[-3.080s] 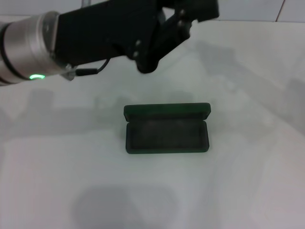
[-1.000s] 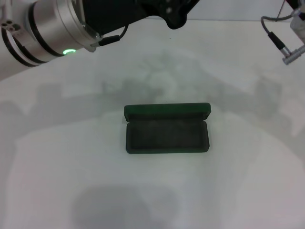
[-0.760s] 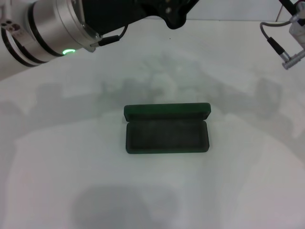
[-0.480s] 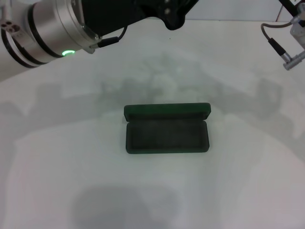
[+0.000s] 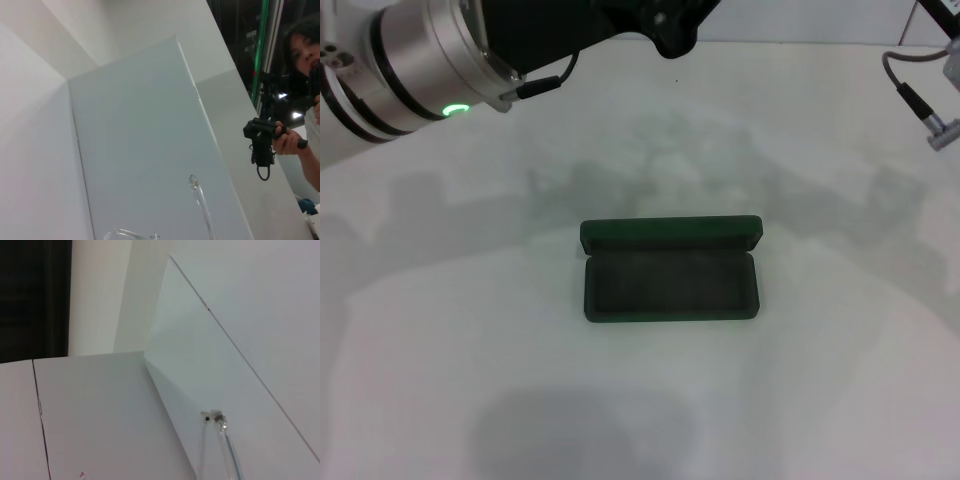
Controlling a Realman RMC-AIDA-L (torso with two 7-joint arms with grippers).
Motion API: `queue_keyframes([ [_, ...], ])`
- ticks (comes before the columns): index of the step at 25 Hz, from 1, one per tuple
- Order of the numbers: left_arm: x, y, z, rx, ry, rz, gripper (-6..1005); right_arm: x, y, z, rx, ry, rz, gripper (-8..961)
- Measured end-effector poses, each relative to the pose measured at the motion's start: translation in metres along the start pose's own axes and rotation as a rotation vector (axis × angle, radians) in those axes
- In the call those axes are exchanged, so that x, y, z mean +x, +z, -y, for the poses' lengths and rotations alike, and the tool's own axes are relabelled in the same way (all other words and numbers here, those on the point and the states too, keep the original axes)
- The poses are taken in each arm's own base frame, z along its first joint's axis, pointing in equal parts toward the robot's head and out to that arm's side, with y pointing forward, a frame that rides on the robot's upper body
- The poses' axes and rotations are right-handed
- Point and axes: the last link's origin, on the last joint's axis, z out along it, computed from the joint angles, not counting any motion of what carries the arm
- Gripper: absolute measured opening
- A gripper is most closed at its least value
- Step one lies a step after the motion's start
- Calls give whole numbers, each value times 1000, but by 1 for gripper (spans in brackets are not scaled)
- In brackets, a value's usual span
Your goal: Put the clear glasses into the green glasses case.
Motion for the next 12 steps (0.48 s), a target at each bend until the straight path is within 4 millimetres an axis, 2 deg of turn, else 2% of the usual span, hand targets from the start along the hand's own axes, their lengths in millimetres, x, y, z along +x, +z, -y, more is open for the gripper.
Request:
queue_keyframes([
  [12, 0, -2, -1, 4, -2, 2, 28, 1, -3, 3, 15, 3, -10, 109],
])
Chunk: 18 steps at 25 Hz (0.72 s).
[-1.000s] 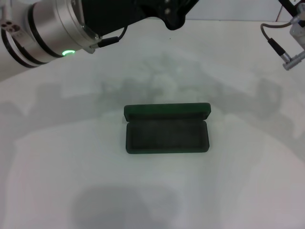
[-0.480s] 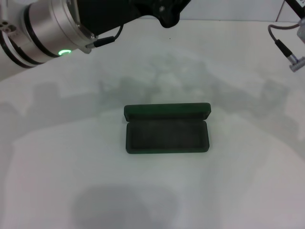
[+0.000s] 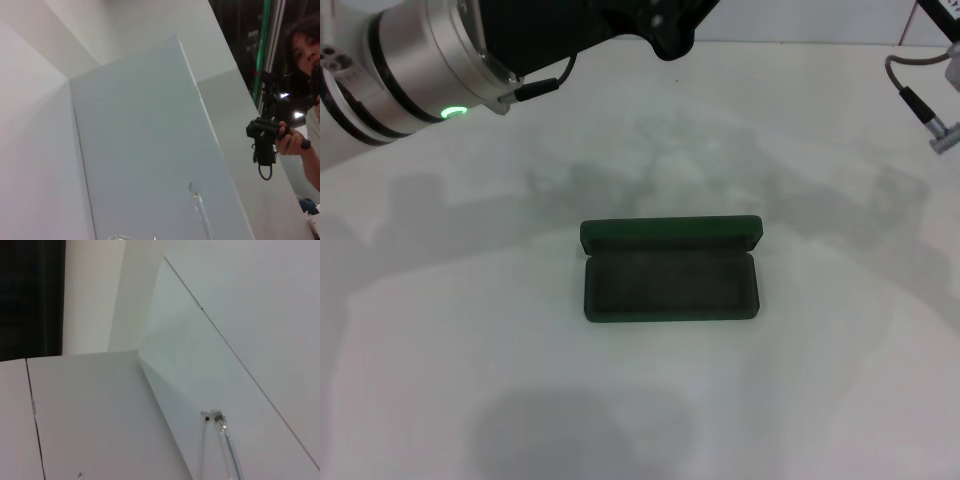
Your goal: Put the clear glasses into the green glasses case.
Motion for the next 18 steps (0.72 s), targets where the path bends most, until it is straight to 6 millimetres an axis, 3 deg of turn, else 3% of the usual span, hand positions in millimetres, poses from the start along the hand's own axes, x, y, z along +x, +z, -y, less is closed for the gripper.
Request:
queue_keyframes([
  [18, -1, 2, 1, 1, -2, 9, 27, 12, 9, -3, -28, 7, -65, 109],
])
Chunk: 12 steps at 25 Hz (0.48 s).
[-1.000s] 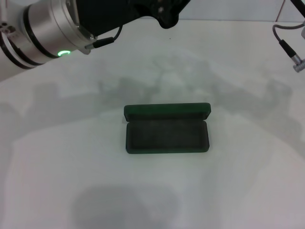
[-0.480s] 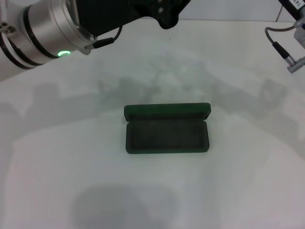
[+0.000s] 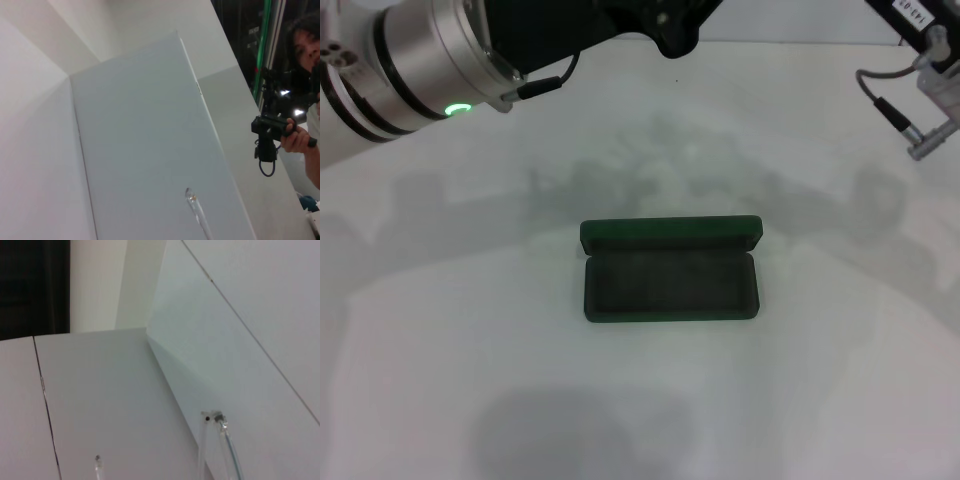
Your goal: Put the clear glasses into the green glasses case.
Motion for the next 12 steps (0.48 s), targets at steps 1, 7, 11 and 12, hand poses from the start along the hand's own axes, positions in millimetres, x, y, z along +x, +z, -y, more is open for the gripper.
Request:
queue_keyframes([
  [1, 0, 0, 0, 1, 0, 0, 27, 1, 0, 0, 0, 1, -5, 109],
  [7, 0, 0, 0, 3, 0, -3, 28, 6, 0, -1, -4, 6, -31, 109],
  [11, 0, 0, 1, 5, 0, -1, 27, 8, 1, -2, -8, 9, -43, 109],
  [12, 0, 0, 1, 5, 0, -1, 27, 9, 1, -2, -10, 10, -46, 109],
])
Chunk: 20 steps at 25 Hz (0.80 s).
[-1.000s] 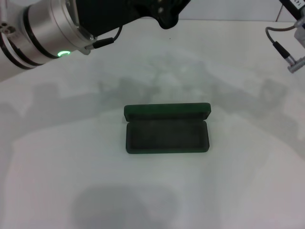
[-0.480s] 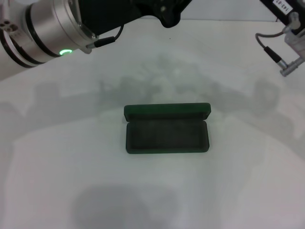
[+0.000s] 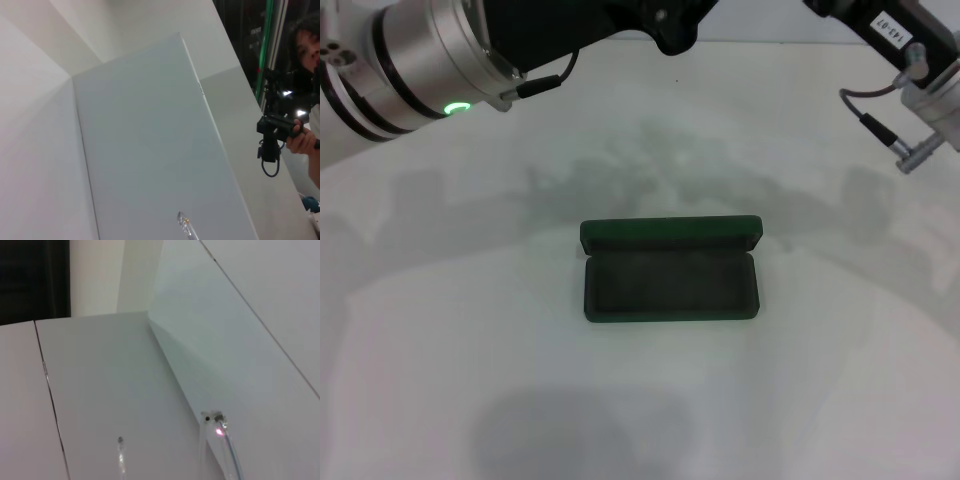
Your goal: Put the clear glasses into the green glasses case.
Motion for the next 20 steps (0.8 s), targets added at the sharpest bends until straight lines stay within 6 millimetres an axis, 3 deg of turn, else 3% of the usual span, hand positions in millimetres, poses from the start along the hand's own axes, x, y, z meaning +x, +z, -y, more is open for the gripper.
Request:
queue_keyframes([
  [20, -1, -1, 2, -1, -31, 20, 28, 9, 10, -2, -25, 11, -67, 109],
])
